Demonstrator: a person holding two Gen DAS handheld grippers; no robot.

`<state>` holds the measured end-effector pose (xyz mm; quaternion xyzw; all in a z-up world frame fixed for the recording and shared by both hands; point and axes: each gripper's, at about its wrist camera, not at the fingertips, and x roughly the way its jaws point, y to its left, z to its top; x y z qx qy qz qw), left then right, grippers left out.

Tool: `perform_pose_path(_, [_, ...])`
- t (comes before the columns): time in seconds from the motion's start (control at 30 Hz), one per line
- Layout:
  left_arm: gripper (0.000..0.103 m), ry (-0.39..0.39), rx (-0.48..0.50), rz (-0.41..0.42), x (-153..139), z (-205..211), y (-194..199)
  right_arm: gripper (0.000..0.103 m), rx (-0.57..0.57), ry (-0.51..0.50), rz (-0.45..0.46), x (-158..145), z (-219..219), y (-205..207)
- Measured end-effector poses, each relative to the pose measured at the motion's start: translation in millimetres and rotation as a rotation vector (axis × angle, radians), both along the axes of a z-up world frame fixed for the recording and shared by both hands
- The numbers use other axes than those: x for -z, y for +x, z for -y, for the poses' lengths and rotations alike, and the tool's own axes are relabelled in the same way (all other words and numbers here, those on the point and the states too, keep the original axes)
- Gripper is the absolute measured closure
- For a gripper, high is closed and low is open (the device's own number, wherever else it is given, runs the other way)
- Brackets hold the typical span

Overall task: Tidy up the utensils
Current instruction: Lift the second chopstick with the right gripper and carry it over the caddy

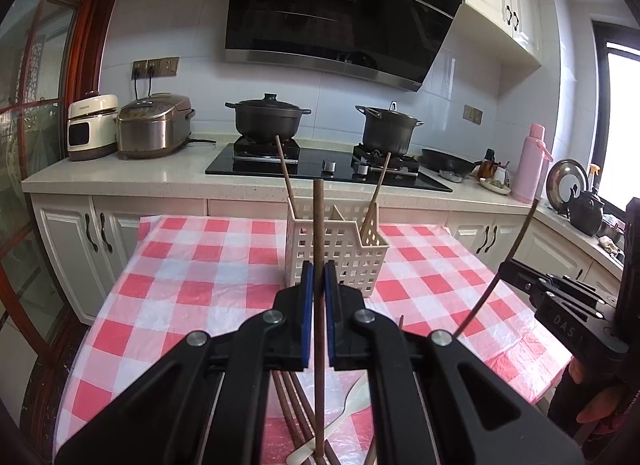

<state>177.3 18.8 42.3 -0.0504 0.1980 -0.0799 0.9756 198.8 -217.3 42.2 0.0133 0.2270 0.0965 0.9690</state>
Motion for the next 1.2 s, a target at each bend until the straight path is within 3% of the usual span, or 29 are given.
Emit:
perform_pose_path(0.4, [0.097, 0.011, 0.012, 0.057, -24.6, 7.4, -1.7, 0.096, -0.013, 0.005, 0.026, -11.5, -3.0, 2.3])
perform_pose_path(0.7, [0.097, 0.035, 0.010, 0.087, -44.2, 11.6, 36.0, 0.096, -0.041, -0.007, 0.051, -27.6, -13.0, 26.6])
perform_pose_path(1.2, [0.097, 0.010, 0.025, 0.163, -132.3, 7.7, 117.5, 0.096, -0.078, 0.023, 0.149, -104.7, -22.3, 107.9])
